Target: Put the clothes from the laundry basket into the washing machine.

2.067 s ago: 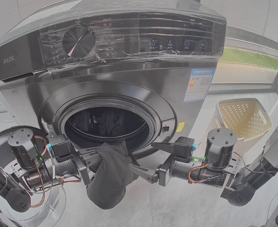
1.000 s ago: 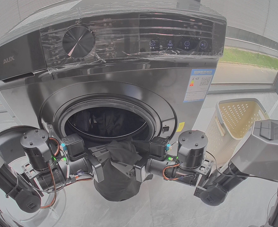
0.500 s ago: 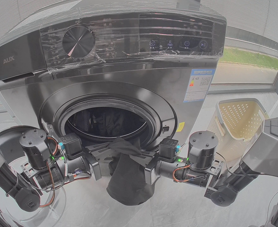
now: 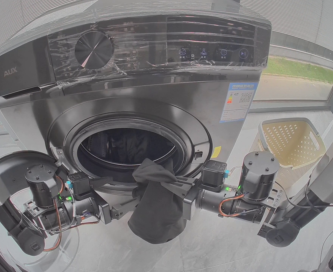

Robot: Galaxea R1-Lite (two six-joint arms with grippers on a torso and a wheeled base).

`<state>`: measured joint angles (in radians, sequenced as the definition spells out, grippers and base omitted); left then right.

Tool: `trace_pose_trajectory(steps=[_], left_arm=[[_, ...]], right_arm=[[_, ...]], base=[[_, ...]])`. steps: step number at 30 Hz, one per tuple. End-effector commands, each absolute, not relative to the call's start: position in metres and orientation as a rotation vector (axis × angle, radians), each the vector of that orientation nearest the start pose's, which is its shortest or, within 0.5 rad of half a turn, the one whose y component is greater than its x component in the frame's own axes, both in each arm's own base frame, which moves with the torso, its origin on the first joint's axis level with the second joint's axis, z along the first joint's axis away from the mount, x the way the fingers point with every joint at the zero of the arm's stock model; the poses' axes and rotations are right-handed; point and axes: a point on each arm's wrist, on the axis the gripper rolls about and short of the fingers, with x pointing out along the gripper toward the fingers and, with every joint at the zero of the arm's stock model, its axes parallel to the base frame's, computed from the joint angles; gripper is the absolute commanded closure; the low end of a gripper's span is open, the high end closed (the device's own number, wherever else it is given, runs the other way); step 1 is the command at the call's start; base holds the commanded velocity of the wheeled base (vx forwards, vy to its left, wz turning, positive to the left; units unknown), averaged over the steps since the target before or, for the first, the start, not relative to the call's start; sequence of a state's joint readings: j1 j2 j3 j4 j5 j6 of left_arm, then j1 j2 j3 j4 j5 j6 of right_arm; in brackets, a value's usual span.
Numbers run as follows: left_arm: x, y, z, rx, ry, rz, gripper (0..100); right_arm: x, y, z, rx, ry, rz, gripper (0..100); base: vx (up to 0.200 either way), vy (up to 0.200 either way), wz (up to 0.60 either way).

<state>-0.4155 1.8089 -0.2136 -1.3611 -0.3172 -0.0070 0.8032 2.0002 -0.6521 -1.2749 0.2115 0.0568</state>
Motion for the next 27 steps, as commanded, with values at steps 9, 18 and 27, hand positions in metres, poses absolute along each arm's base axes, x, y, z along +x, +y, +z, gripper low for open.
trace_pose_trajectory(steps=[9,18,27], left_arm=[[0.240,-0.102,0.059,-0.003,0.295,-0.674,0],[0.236,-0.110,0.043,0.015,0.323,-0.713,0],[0.223,-0.118,0.043,0.024,0.344,-0.773,0]], right_arm=[[0.223,0.248,0.122,0.047,0.063,1.037,100],[0.224,0.251,0.123,0.049,0.057,1.040,100],[0.229,0.256,0.127,0.059,0.032,1.038,100]], base=[[0.000,0.000,0.00],[0.000,0.000,0.00],[0.000,0.000,0.00]])
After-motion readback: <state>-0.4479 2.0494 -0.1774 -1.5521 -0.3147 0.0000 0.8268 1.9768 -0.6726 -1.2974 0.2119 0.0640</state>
